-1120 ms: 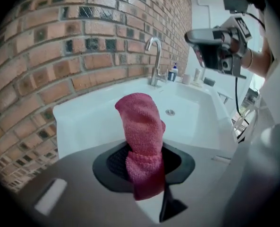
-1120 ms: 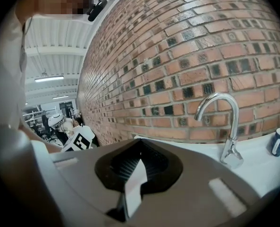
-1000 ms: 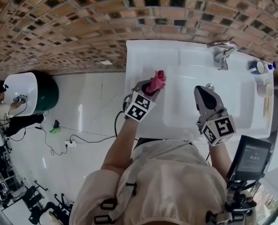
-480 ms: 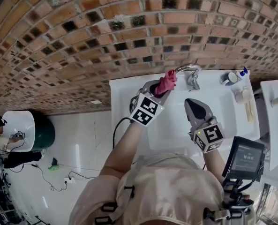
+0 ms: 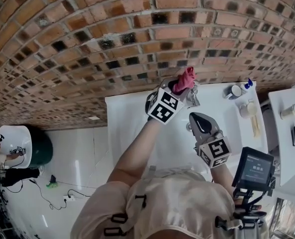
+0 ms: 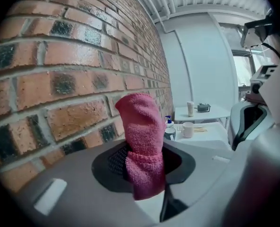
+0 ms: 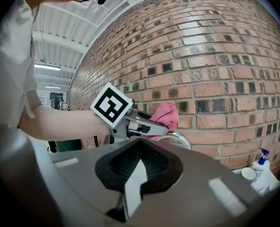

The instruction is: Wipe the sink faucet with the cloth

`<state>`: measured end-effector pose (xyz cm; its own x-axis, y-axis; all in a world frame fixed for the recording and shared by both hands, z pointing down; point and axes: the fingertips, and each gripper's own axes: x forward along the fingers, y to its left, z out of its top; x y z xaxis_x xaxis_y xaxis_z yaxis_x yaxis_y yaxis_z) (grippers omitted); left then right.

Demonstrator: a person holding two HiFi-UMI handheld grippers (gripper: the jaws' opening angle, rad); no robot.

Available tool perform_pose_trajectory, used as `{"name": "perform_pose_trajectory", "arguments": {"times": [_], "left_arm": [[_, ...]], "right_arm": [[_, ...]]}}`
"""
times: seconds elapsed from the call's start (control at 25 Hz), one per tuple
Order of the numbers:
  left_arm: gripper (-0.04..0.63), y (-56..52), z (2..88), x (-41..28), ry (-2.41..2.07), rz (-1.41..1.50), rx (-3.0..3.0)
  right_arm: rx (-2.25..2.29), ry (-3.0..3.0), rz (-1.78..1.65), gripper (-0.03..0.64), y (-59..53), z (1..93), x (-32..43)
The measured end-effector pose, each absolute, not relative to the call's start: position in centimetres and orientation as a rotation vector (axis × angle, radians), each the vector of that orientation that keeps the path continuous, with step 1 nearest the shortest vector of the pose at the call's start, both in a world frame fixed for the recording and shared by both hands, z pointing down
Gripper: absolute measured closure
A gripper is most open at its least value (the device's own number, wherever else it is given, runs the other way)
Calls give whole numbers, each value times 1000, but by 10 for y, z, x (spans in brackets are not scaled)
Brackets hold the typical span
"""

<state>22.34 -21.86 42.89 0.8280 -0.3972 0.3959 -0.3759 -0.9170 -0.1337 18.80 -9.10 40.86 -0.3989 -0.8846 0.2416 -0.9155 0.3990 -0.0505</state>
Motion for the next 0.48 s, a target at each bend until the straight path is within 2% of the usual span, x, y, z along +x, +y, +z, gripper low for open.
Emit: {"name": "perform_pose_trajectory", "arguments": {"times": [0.36, 0.48], "left_arm": [[469, -233, 460, 186, 798, -575, -3059], [471, -231, 491, 167, 842, -706, -3033]], "right_arm": [[1569, -2492, 328, 627, -99, 432, 183], [1550, -2507, 332, 627, -99, 433, 178]]}}
